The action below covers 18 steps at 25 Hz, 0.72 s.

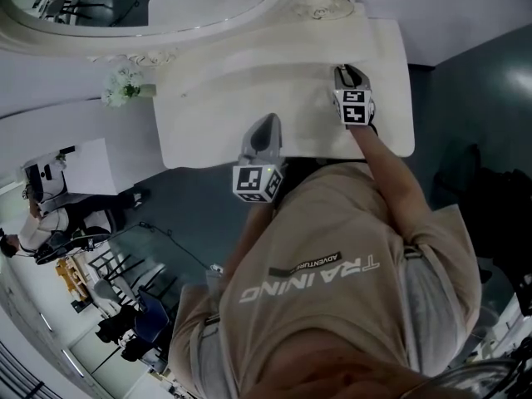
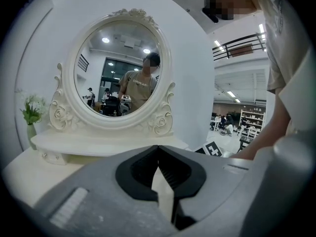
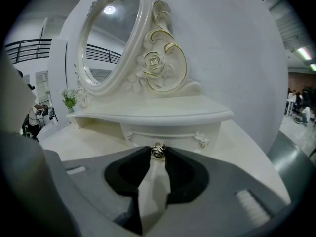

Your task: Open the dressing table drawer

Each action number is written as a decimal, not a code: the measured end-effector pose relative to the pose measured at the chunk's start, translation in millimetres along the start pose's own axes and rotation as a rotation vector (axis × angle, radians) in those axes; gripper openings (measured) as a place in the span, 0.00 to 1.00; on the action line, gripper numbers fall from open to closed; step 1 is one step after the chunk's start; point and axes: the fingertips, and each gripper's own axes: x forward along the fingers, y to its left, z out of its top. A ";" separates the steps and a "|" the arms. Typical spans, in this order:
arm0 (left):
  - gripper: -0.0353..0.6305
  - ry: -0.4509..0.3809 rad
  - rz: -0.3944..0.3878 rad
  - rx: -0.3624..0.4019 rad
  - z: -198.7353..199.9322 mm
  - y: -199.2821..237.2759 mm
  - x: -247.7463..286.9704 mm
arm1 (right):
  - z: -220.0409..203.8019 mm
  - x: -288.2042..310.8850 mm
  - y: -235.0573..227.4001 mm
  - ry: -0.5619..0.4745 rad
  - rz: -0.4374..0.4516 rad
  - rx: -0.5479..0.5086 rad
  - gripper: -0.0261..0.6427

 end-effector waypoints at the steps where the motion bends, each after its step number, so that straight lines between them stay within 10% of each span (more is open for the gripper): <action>1: 0.06 -0.004 -0.003 -0.002 -0.1 -1.5 -0.4 | -1.6 -2.1 0.0 0.000 0.001 -0.002 0.19; 18: 0.06 0.002 -0.108 0.042 5.8 -29.2 16.7 | -27.3 -38.4 10.5 0.017 0.051 -0.045 0.19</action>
